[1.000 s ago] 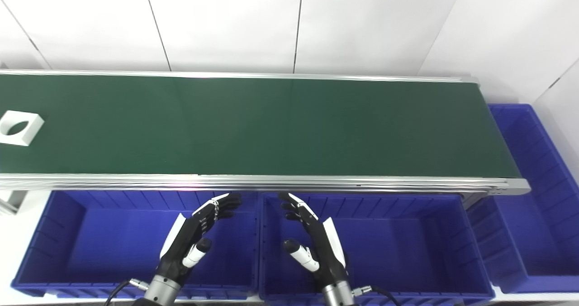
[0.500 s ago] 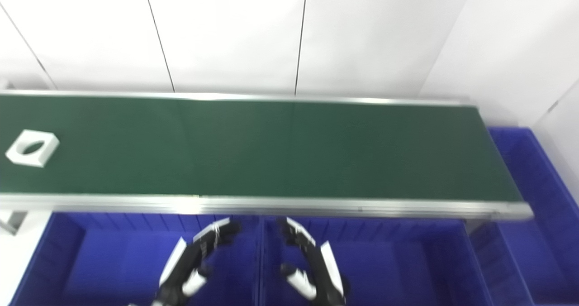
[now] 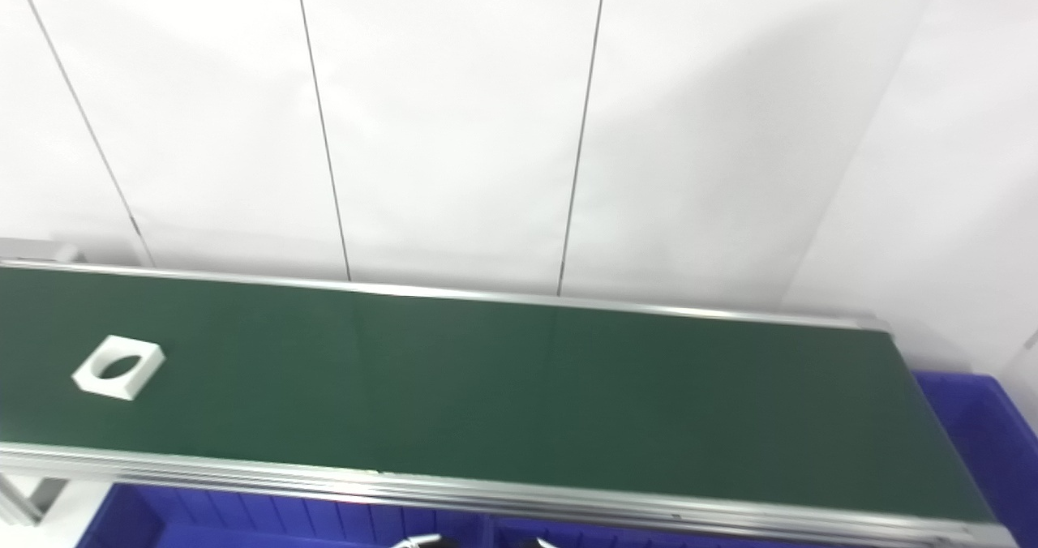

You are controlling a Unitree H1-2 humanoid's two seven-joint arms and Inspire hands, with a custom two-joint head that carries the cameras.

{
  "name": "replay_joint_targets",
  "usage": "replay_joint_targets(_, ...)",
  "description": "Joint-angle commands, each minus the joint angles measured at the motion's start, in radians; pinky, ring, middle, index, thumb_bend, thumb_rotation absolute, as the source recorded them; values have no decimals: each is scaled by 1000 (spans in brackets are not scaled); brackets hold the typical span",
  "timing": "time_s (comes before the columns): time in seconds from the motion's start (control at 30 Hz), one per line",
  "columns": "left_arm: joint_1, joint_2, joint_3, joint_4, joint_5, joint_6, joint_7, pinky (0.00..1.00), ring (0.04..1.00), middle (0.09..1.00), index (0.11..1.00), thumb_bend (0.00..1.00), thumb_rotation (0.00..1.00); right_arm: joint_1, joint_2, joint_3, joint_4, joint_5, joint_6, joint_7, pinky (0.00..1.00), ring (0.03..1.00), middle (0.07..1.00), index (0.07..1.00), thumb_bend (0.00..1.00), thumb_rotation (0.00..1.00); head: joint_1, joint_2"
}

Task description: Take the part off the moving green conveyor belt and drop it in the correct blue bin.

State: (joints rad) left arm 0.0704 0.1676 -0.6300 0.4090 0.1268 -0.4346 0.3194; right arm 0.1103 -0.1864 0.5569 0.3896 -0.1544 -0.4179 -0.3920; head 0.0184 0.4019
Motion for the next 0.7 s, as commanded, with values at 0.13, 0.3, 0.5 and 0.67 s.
replay_joint_targets(0.13, -38, 11, -28, 15, 4, -35, 49, 685, 761, 760, 743, 1000, 1000, -26, -7, 14, 3, 3, -52, -33, 728, 810, 842, 789, 983, 1000, 30, -24)
replay_joint_targets(0.3, -47, 14, -43, 25, 5, -35, 62, 676, 753, 756, 740, 1000, 1000, -32, -10, 19, 15, 13, -52, -36, 726, 810, 843, 788, 993, 1000, 59, -39)
replay_joint_targets(0.5, -59, 18, -57, 31, 5, -35, 76, 665, 749, 752, 738, 1000, 1000, -40, -13, 28, 26, 9, -52, -48, 718, 812, 848, 787, 986, 1000, 101, -63)
replay_joint_targets(0.67, -69, 34, -58, -10, 5, -35, 85, 652, 740, 740, 727, 997, 998, -47, -10, 26, 38, 19, -52, -41, 736, 824, 858, 798, 980, 1000, 118, -64)
